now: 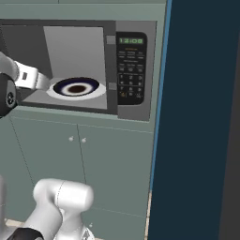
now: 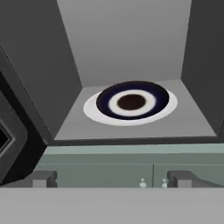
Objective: Pick the eggplant from the counter and place it in the microwave. Then turn on the microwave.
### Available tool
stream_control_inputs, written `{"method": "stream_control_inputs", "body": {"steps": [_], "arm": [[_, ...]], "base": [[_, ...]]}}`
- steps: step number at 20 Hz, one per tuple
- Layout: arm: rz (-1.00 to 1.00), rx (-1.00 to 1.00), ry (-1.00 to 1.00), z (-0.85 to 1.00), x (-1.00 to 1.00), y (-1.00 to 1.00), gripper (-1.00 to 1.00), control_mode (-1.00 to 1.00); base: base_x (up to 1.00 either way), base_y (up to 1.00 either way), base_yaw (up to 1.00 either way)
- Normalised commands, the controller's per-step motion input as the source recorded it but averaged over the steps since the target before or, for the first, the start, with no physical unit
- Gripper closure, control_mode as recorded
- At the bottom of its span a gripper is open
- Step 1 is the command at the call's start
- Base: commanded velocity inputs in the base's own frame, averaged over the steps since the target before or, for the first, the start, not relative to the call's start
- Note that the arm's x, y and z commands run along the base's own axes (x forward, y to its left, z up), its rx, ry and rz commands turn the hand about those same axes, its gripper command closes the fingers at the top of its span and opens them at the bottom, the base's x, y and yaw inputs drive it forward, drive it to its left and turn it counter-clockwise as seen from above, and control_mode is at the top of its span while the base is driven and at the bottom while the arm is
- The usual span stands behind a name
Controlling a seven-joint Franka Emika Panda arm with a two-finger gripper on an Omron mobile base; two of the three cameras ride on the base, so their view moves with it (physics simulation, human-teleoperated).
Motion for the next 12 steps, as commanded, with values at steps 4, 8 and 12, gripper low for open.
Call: {"method": "stream_control_inputs", "body": {"steps": [4, 8, 12], "arm": [[-0.16, -0.12, 0.0, -0.19, 0.06, -0.36, -1.0, -1.0], [-0.12, -0.11, -0.01, -0.21, 0.01, -0.35, -1.0, -1.0], [-0.07, -0.04, 0.0, -0.13, 0.0, -0.35, -1.0, -1.0]], "base": [[0.0, 0.0, 0.0], [0.0, 0.0, 0.0], [0.0, 0.0, 0.0]]}}
